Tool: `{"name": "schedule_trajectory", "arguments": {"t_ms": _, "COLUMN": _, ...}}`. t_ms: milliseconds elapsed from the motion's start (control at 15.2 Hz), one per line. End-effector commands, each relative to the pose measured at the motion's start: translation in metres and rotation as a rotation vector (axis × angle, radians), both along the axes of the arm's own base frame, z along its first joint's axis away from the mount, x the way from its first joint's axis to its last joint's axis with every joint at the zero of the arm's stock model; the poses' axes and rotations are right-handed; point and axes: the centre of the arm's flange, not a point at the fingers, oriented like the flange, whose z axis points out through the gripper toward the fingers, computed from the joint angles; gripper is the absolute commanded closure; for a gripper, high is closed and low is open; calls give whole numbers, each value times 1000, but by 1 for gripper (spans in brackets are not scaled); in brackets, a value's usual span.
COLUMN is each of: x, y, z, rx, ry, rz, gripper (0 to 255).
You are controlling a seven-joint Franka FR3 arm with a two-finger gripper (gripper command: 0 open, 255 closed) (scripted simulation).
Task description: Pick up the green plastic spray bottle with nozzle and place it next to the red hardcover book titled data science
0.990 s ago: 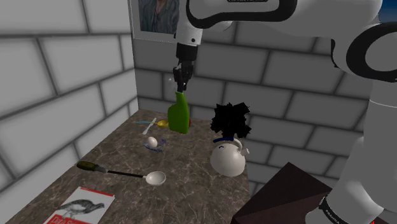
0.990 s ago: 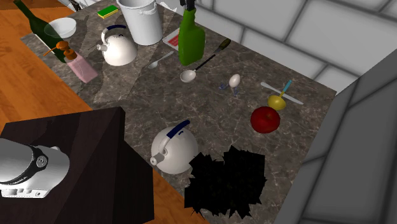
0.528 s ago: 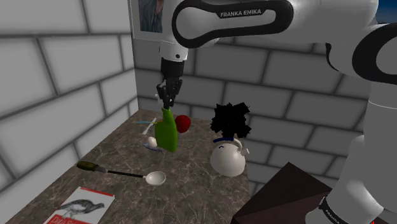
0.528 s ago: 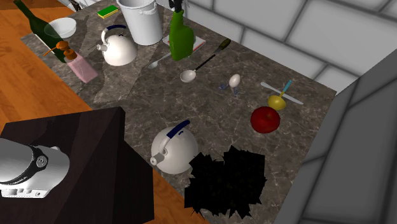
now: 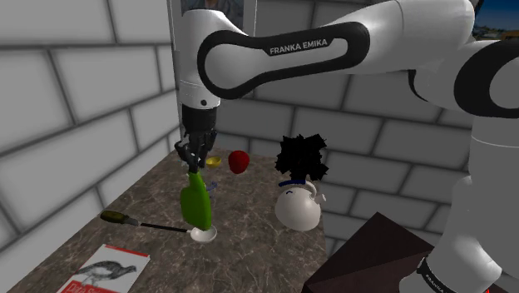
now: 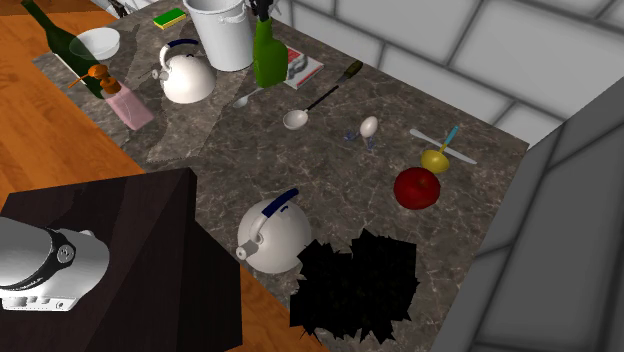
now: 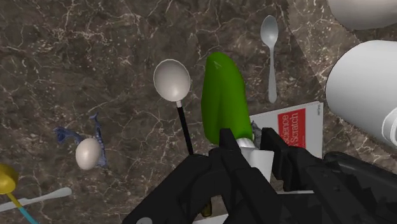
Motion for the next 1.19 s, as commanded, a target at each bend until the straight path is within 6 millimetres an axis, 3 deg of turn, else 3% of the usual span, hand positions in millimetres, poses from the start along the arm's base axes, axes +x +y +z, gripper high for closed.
{"name": "schedule_trajectory", "arguments": {"t_ms": 0, "x": -8, "y": 24, "z": -10, "rx": 1, "ry": -1, "rz": -1, "gripper": 255}}
{"name": "schedule_trajectory", "arguments": {"t_ms": 660, "x": -50, "y": 138, "z": -71, "rx": 1, "ry": -1, "rz": -1, "gripper": 255}}
{"name": "schedule_trajectory", "arguments": {"t_ms": 1122, "x": -50, "y": 138, "z": -108, "rx": 1, "ry": -1, "rz": -1, "gripper": 255}}
